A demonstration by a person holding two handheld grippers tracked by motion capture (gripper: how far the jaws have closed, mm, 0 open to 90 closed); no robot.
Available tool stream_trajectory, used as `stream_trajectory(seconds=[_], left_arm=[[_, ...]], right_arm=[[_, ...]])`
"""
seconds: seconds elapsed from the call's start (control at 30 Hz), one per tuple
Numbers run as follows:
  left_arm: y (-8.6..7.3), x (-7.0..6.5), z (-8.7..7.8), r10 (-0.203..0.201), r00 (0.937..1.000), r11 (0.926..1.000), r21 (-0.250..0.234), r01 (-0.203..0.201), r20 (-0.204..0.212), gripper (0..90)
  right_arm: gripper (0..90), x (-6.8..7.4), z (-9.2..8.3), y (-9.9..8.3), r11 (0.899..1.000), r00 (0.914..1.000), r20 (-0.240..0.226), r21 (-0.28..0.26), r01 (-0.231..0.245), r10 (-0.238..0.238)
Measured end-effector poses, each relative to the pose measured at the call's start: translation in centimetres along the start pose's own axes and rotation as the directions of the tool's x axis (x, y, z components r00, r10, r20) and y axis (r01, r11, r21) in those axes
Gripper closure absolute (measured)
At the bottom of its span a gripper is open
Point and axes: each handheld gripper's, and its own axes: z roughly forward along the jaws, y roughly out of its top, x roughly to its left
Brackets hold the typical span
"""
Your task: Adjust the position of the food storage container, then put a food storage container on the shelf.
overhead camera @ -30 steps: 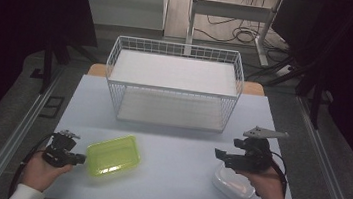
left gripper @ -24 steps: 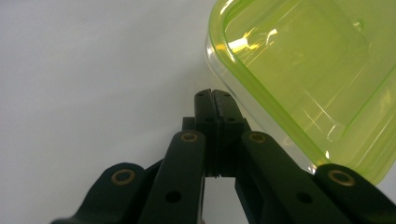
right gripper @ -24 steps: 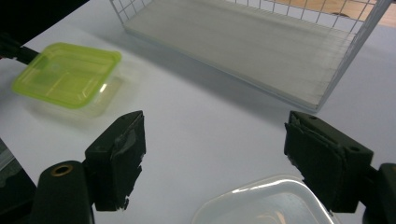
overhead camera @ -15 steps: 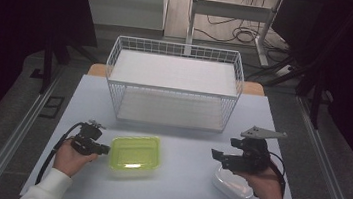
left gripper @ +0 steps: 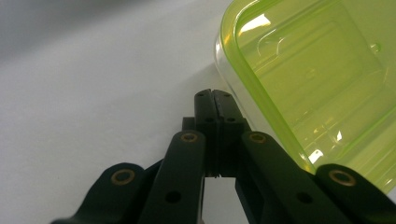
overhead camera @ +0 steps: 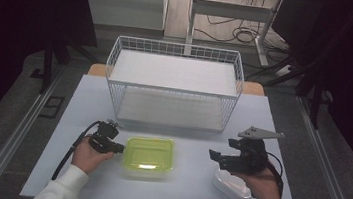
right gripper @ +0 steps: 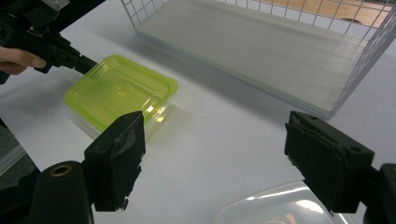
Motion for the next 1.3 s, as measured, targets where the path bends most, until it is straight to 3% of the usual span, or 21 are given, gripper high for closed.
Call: stream_trajectory(seconds=[0.17, 0.3, 0.33, 0.37, 0.4, 0.43, 0.57, 0.7, 0.9, 0.97, 1.1, 1.3], left_arm=[[-0.3, 0.3, -0.6, -0.003, 0.9997, 0.9993, -0.037, 0.002, -0.024, 89.7], [-1.1, 0.8, -2.3, -0.033, 0.9994, 0.9941, -0.104, 0.032, -0.009, 88.1], [-1.3, 1.0, -2.9, -0.042, 0.9991, 0.9906, -0.131, 0.042, 0.004, 80.7], [-1.6, 1.0, -3.9, -0.082, 0.9966, 0.9783, -0.191, 0.08, 0.0, 72.3], [-1.6, 1.0, -3.9, -0.082, 0.9966, 0.9783, -0.191, 0.08, 0.0, 64.6], [-1.7, 0.9, -4.4, -0.091, 0.9958, 0.9741, -0.208, 0.088, -0.005, 64.6], [-1.8, 0.6, -5.4, -0.105, 0.9932, 0.9669, -0.228, 0.114, 0.05, 37.6], [-2.0, 0.9, -6.2, -0.135, 0.9845, 0.9557, -0.247, 0.159, 0.113, 32.5], [-2.4, 1.1, -6.7, -0.148, 0.9741, 0.9476, -0.258, 0.189, 0.171, 26.5], [-2.7, 1.3, -6.7, -0.165, 0.9654, 0.9426, -0.256, 0.214, 0.202, 24.7], [-2.9, 1.5, -6.5, -0.183, 0.9579, 0.9372, -0.255, 0.238, 0.221, 24.1], [-2.8, 1.4, -6.3, -0.183, 0.9521, 0.9343, -0.258, 0.246, 0.245, 24.3]], right_arm=[[20.2, 0.2, 0.1, -0.1, 1.0, 1.0, 0.001, -0.004, -0.01, 0.01], [20.0, 0.6, 0.4, -0.1, 1.0, 0.9996, -0.015, -0.011, -0.025, 0.025], [19.9, 0.9, 0.6, -0.1, 0.999, 0.9989, -0.031, -0.017, -0.035, 0.034], [19.8, 1.1, 0.7, -0.1, 0.999, 0.9983, -0.046, -0.027, -0.038, 0.037], [19.8, 1.1, 0.7, -0.1, 0.999, 0.9983, -0.046, -0.027, -0.038, 0.037], [19.7, 1.4, 0.8, -0.1, 0.998, 0.997, -0.063, -0.036, -0.048, 0.045], [19.8, 2.9, 1.8, -0.1, 0.996, 0.9921, -0.096, -0.039, -0.085, 0.081], [19.8, 3.9, 2.6, 0.0, 0.997, 0.9921, -0.098, -0.02, -0.081, 0.078], [20.4, 4.9, 4.0, 0.4, 0.996, 0.9915, -0.092, 0.002, -0.092, 0.091], [20.8, 5.2, 4.7, 0.6, 0.994, 0.989, -0.104, 0.004, -0.105, 0.105], [22.0, 5.5, 5.2, 0.8, 0.994, 0.9873, -0.113, 0.014, -0.11, 0.111], [22.9, 5.6, 6.5, 0.7, 0.99, 0.9837, -0.111, 0.044, -0.138, 0.142]])
